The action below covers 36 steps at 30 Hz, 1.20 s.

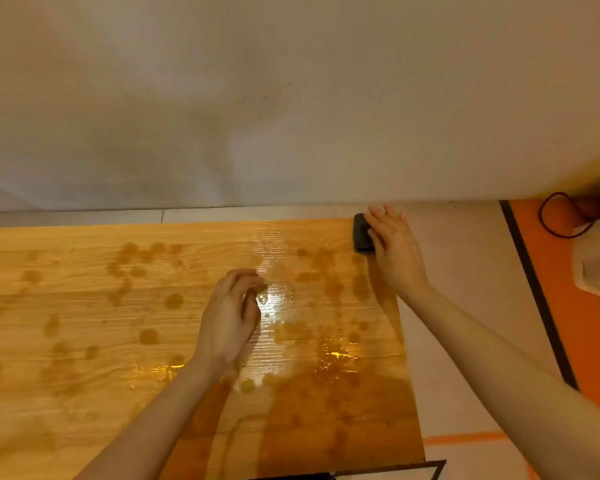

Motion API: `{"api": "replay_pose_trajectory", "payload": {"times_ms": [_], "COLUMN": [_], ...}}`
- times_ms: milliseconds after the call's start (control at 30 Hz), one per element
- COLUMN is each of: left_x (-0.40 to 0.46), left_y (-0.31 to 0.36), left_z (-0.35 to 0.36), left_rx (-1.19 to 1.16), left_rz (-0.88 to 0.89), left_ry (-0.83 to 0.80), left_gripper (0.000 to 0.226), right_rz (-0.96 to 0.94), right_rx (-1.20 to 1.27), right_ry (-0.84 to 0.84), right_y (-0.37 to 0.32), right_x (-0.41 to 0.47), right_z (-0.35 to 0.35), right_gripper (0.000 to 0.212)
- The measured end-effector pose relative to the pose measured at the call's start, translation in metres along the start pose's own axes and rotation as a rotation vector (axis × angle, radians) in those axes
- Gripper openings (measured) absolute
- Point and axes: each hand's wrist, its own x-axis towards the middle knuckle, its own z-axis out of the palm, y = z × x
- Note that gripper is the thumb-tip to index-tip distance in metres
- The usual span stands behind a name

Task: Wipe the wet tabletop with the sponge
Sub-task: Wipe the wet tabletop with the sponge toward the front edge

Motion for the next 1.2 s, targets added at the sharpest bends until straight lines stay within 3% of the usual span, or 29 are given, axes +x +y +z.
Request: {"api": "replay_pose_trajectory", "payload": {"times_ms": [100, 200, 333, 633, 900, 1100, 1200], "left_x": [0.007, 0.013, 0.014, 0.015, 0.016, 0.013, 0.016], "left_y": [-0.014, -0.027, -0.044, -0.048, -0.050, -0.051, -0.051], "left_z": [0.004, 0.005, 0.009, 0.017, 0.016, 0.019, 0.019], "left_rx": [0.083, 0.123, 0.186, 0.265, 0.267, 0.253, 0.270], "left_rz": [0.045, 0.013, 0.022, 0.048, 0.052, 0.053, 0.048], "left_ry": [0.030, 0.020, -0.013, 0.022, 0.035, 0.034, 0.023], "left_gripper": [0.036, 0.046, 0.052, 0.052, 0.052, 0.053, 0.054], "right_rz": [-0.019, 0.036, 0.062, 0.035, 0.089, -0.015, -0.023], "right_rx": [-0.139, -0.149, -0.132, -0.142, -0.214, -0.194, -0.201], "right_ry": [-0.018, -0.081, -0.042, -0.103, -0.078, -0.154, -0.167], "right_y": [0.011, 0.019, 0.022, 0.007, 0.006, -0.007, -0.007], "right_x": [0.015, 0.018, 0.008, -0.094, 0.024, -0.075, -0.067], "right_z": [0.018, 0.038, 0.052, 0.050, 0.072, 0.065, 0.068], "right_gripper": [0.039, 0.044, 0.045, 0.054, 0.052, 0.052, 0.053]}}
